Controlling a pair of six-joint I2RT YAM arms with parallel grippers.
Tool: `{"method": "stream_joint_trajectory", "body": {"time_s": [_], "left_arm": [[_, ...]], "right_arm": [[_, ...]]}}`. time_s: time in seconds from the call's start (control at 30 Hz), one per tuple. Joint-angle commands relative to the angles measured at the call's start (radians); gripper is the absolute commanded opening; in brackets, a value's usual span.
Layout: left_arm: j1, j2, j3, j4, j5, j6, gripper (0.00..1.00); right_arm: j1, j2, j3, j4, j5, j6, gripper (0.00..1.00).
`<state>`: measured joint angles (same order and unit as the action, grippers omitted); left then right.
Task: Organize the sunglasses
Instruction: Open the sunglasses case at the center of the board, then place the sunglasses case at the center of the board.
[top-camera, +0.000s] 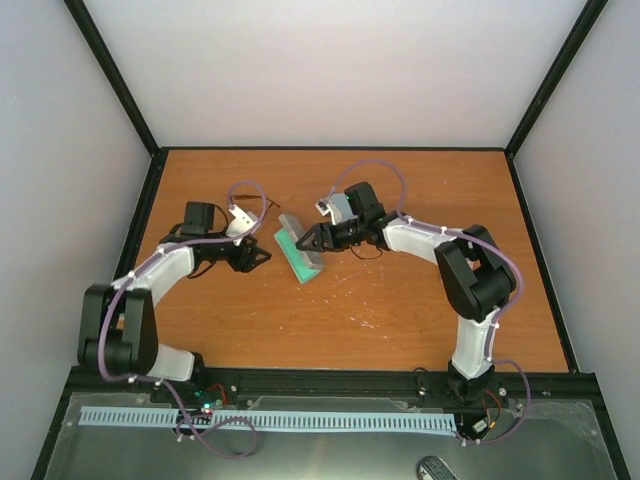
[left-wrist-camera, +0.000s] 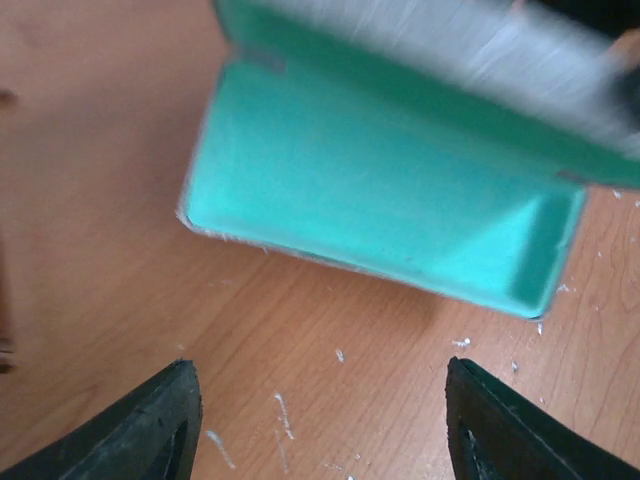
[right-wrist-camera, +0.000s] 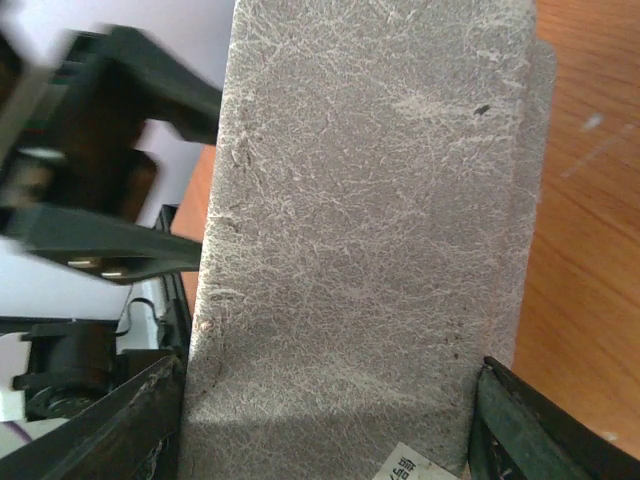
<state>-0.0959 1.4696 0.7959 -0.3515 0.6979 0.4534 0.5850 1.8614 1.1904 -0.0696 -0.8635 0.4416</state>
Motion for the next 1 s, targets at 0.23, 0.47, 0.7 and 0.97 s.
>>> {"method": "stream_joint_trajectory", "body": {"time_s": [0.23,0.47,0.7,0.97], "left_arm": [[0.047,-0.118,-0.005,0.036,-0.053,-0.014,0.66],[0.047,-0.100,-0.003,0.044,-0.043,-0.023,0.65],[0.047,-0.078,-0.003,0.048,-0.038,-0.026,0.63],[0.047,-0.067,0.000,0.049,-0.032,-0.027,0.62]], "right_arm": [[-0.014,0.215,0.158,-0.178,-0.033,-0.124,0.17],[-0.048,0.269,0.174,-0.214,-0.020,-0.133,0.45],[-0.070,0.289,0.178,-0.235,-0.012,-0.155,0.72],[-0.070,0.245,0.167,-0.248,0.022,-0.164,1.00]]}}
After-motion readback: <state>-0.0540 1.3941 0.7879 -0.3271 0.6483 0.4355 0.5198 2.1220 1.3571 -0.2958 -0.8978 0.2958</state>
